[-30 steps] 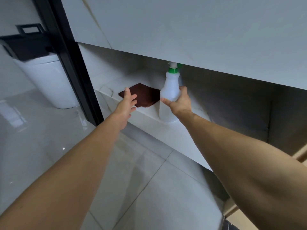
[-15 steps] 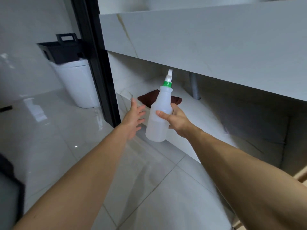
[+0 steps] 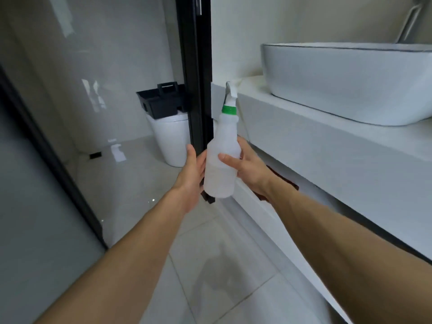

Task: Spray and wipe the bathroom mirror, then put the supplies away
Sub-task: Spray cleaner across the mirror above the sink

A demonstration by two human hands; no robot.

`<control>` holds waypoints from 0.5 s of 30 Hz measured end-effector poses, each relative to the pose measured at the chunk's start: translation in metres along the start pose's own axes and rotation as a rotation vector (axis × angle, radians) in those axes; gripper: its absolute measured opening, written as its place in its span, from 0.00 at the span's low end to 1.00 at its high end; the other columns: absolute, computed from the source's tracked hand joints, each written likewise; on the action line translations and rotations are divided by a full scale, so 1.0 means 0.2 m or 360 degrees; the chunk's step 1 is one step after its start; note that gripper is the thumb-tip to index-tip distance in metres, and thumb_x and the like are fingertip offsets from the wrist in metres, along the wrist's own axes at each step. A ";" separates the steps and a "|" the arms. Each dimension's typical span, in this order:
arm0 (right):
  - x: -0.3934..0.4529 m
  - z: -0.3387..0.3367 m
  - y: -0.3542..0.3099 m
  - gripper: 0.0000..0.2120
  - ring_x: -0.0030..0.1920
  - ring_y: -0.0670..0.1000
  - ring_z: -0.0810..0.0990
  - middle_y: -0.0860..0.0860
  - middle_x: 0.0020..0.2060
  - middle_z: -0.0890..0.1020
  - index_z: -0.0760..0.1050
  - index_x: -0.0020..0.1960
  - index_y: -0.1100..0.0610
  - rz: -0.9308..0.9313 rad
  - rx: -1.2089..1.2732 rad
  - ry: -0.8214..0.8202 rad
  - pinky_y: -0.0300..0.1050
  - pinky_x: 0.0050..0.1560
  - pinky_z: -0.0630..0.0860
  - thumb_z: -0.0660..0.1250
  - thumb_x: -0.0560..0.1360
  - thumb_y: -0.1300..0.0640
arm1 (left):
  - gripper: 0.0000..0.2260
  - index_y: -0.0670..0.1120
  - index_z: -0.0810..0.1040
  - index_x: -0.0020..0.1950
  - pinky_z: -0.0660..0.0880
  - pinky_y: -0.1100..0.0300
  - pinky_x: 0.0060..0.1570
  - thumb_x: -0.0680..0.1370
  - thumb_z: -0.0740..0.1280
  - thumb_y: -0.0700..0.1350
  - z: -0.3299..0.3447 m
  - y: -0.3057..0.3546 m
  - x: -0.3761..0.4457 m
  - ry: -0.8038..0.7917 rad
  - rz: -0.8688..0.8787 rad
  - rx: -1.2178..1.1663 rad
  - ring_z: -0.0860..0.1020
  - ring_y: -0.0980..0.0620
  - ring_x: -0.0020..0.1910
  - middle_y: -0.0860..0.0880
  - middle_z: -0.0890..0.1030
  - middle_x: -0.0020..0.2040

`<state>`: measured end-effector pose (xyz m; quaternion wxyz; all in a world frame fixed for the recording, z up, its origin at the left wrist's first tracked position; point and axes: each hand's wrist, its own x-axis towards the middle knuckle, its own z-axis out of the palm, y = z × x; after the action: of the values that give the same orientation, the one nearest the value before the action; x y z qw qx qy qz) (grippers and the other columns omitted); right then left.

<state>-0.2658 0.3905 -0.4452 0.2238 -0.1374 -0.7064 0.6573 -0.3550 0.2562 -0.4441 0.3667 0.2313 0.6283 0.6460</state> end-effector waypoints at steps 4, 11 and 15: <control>0.12 0.02 -0.64 0.34 0.62 0.57 0.80 0.53 0.63 0.79 0.63 0.73 0.46 -0.0059 0.0069 0.0033 0.60 0.63 0.77 0.74 0.71 0.50 | 0.31 0.61 0.69 0.73 0.65 0.57 0.64 0.79 0.39 0.69 0.07 0.62 -0.11 0.0044 0.0101 -0.0035 0.74 0.65 0.57 0.66 0.78 0.56; 0.18 -0.14 -1.74 0.28 0.57 0.52 0.82 0.50 0.57 0.80 0.64 0.69 0.49 -0.0126 -0.0014 0.0220 0.57 0.60 0.81 0.74 0.75 0.48 | 0.27 0.64 0.71 0.65 0.66 0.60 0.58 0.79 0.39 0.69 0.38 1.66 -0.35 -0.0064 0.0184 -0.0160 0.75 0.69 0.53 0.68 0.81 0.51; 0.18 -0.34 -2.35 0.27 0.55 0.53 0.83 0.51 0.55 0.81 0.69 0.65 0.51 -0.0206 -0.0125 0.0428 0.54 0.55 0.82 0.77 0.72 0.46 | 0.32 0.61 0.67 0.75 0.61 0.53 0.73 0.79 0.39 0.70 0.60 2.19 -0.44 -0.0277 0.0158 -0.0230 0.67 0.63 0.71 0.63 0.74 0.69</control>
<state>-0.2157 0.4213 0.0271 0.3527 -0.1871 -0.7025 0.5891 -0.2897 0.2922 0.0123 0.4032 0.2901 0.5336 0.6845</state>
